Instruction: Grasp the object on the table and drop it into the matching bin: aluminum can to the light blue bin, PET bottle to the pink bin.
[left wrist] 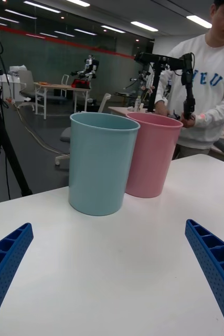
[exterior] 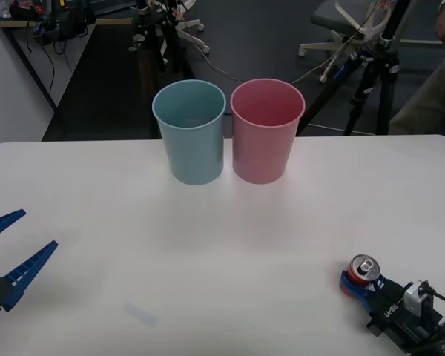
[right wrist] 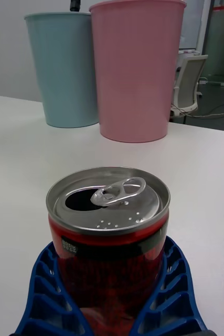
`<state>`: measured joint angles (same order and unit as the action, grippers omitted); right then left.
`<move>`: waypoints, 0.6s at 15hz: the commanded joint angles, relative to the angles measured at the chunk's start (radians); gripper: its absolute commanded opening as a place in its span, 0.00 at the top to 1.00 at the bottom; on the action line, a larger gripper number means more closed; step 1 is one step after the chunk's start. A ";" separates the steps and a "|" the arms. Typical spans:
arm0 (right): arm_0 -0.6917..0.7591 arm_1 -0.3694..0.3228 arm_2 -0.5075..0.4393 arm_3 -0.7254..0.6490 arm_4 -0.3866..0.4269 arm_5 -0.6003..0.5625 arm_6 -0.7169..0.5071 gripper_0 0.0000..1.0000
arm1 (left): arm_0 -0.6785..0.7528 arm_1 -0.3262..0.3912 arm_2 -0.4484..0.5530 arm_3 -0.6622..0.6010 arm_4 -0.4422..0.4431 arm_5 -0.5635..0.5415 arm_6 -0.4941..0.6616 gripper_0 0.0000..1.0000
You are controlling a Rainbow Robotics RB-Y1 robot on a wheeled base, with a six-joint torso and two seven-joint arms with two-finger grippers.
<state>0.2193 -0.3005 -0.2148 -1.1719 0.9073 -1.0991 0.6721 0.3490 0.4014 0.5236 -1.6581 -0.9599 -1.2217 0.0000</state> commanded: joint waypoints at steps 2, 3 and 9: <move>0.005 0.000 -0.020 -0.040 -0.007 -0.036 -0.023 1.00 | 0.000 0.000 0.000 0.000 0.000 0.000 0.000 0.00; 0.009 0.000 -0.024 -0.072 -0.005 -0.036 -0.052 1.00 | 0.000 0.000 0.000 0.000 0.000 0.000 0.000 0.00; 0.112 0.000 -0.006 -0.420 0.050 0.136 -0.236 1.00 | 0.000 0.000 0.000 0.000 0.000 0.000 0.000 0.00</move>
<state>0.3142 -0.3006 -0.2290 -1.5416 0.9462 -0.9943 0.4566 0.3490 0.4014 0.5236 -1.6580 -0.9599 -1.2217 0.0000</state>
